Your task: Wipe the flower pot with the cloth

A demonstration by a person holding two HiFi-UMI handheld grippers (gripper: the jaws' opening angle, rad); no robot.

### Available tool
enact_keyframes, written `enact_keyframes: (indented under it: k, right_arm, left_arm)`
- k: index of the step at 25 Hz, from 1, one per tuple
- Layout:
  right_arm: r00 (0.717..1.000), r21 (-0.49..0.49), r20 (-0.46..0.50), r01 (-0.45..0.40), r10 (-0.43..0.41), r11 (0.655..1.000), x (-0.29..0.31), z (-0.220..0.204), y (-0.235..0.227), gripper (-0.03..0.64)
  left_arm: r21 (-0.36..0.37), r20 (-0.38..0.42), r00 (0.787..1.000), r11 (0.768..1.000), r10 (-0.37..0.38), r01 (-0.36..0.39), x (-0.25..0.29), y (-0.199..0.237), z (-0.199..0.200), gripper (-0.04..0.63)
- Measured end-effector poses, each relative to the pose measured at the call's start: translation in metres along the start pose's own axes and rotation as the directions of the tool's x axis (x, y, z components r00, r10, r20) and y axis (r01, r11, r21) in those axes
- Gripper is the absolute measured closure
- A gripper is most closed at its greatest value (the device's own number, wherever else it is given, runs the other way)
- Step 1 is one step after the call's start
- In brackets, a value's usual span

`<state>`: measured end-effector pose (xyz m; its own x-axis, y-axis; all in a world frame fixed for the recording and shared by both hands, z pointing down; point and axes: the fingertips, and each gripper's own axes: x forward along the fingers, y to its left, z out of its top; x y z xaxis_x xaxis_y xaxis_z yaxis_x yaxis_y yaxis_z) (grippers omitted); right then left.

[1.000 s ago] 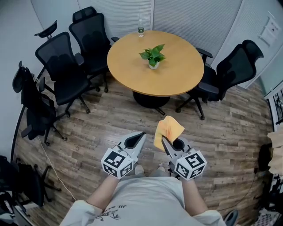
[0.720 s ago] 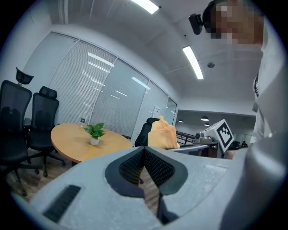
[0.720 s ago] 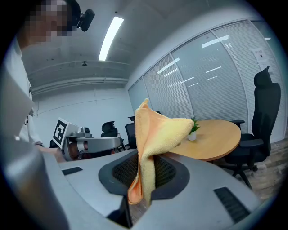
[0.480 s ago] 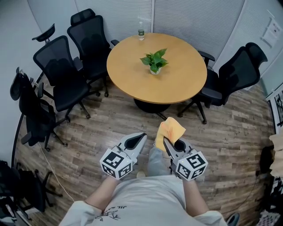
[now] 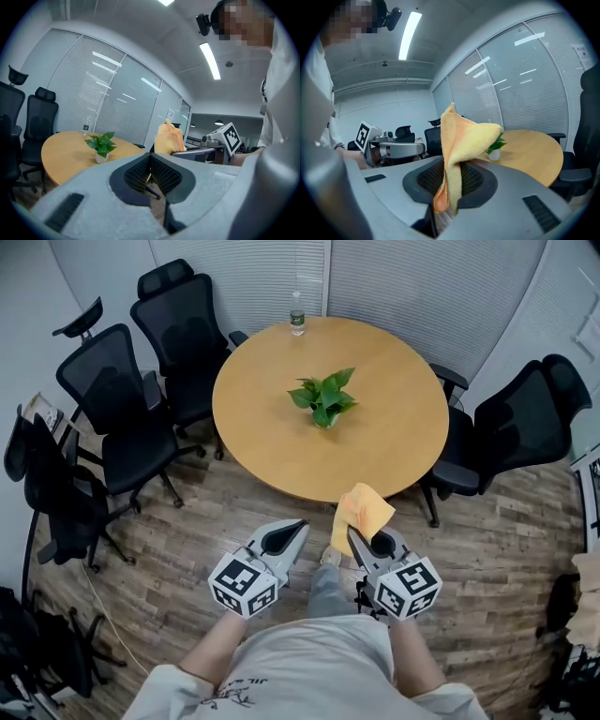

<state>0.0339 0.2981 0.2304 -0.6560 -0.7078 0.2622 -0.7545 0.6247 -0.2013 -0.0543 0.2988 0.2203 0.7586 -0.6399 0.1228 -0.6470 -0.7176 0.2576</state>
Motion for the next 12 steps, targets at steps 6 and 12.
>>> enact_keyframes:
  k: [6,12]
  right_arm:
    - [1.0,-0.011,-0.022,-0.008,0.008,1.0,0.044,0.043,-0.093,0.555]
    - [1.0,-0.03,-0.019,-0.025,0.024,0.999,0.081,0.079,-0.171,0.555]
  left_arm:
    - [-0.009,0.009,1.0,1.0,0.011,-0.011,0.091,0.046,0.034,0.586]
    - [0.014,0.033,0.998,0.998,0.057,-0.057,0.159,0.086,0.067,0.586]
